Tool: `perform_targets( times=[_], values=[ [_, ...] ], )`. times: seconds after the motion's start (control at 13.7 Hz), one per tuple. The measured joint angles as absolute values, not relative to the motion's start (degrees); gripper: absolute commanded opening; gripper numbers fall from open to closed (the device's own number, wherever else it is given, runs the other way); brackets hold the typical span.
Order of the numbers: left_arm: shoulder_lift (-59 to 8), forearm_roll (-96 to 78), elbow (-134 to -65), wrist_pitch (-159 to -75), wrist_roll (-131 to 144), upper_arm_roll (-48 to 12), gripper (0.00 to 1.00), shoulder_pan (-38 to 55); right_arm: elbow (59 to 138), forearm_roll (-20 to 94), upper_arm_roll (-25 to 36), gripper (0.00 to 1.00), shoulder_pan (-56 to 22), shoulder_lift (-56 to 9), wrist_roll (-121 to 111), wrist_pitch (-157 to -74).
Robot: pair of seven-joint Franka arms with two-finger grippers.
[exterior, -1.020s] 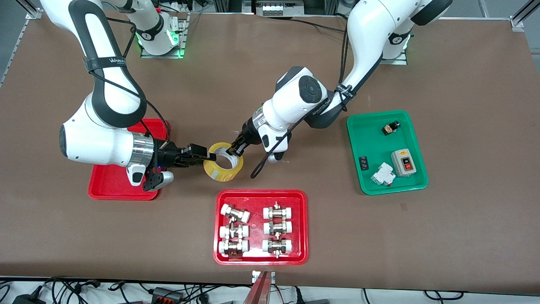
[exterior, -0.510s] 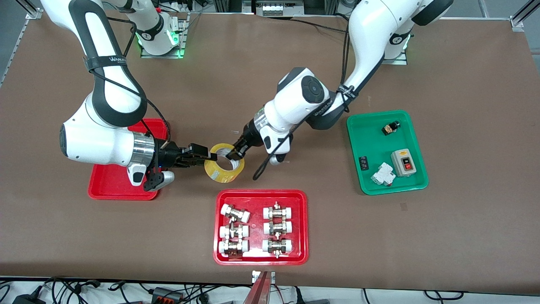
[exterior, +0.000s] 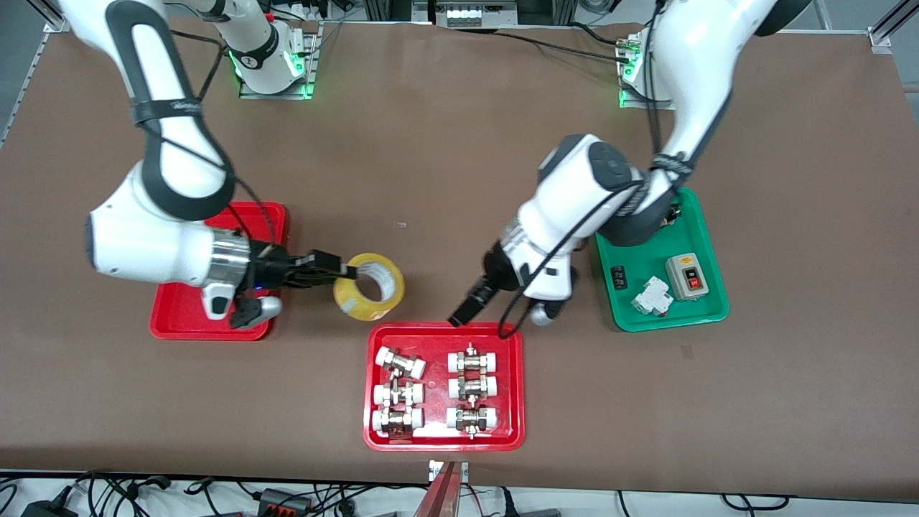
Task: Left arm passes tape to right arm into tray
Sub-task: 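Open the left gripper and withdraw it while the right gripper carries the tape, then lower the tape into the empty red tray and open the right gripper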
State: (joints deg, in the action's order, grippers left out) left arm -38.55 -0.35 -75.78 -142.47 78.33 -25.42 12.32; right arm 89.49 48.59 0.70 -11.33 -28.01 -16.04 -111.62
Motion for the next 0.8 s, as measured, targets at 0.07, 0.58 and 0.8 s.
perform_targets(
  times=[0.07, 0.58, 0.8],
  values=[
    [-37.51, -0.32, -75.78, -139.48, 72.71, -25.47, 1.0, 10.56, 89.57, 45.89, 0.85, 0.0, -8.59, -28.1, -16.04, -108.94],
    [-33.82, -0.35, -74.56, -110.2, 28.0, -32.09, 1.0, -7.0, 91.52, 34.55, 1.16, 0.0, 9.98, -35.03, -33.53, -96.0],
    [-31.18, -0.18, -68.62, -90.78, 22.48, -32.15, 1.0, -10.7, 91.6, 31.02, 1.15, 0.22, 13.92, -38.77, -40.15, -95.55]
  ],
)
